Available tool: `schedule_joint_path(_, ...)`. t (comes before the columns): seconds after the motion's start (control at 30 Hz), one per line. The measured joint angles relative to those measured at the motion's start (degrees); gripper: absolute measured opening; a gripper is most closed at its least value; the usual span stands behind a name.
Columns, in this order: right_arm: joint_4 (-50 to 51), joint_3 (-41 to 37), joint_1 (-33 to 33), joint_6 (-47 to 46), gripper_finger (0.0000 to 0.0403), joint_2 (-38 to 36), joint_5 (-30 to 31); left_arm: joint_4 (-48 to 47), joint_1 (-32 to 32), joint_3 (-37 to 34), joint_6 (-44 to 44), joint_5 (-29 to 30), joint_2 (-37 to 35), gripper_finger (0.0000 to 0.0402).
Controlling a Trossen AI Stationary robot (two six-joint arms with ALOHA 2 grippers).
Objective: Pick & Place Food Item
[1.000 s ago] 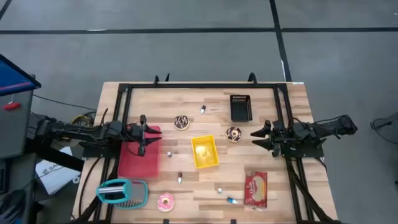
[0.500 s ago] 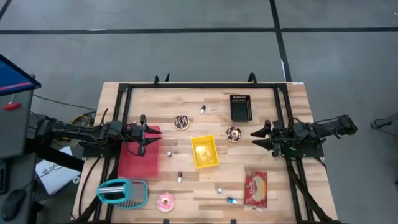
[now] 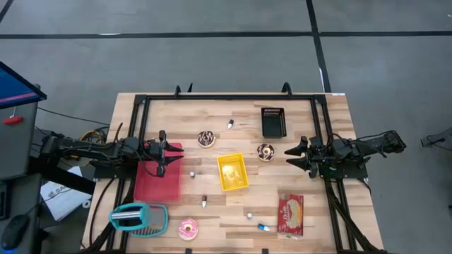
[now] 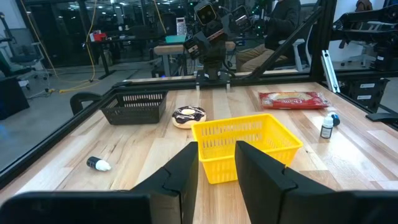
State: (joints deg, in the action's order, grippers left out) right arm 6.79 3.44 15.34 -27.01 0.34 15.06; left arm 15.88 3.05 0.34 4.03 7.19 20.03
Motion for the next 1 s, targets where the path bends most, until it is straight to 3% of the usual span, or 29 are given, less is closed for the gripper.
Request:
schedule_joint_path(0.73, 0.0, 0.0, 0.0, 0.0, 0.0203, 0.0, 0.0, 3.3, 0.0, 0.0, -1.0, -0.3, 0.0, 0.0102)
schedule_joint_path(0.83, 0.0, 0.0, 0.0, 0.0, 0.0203, 0.0, 0.0, 8.3, 0.0, 0.0, -10.8, -1.0, 0.0, 0.0102)
schedule_joint_path(1.0, 0.0, 0.0, 0.0, 0.0, 0.0203, 0.0, 0.0, 19.2, 0.0, 0.0, -39.4, 2.3, 0.0, 0.0102)
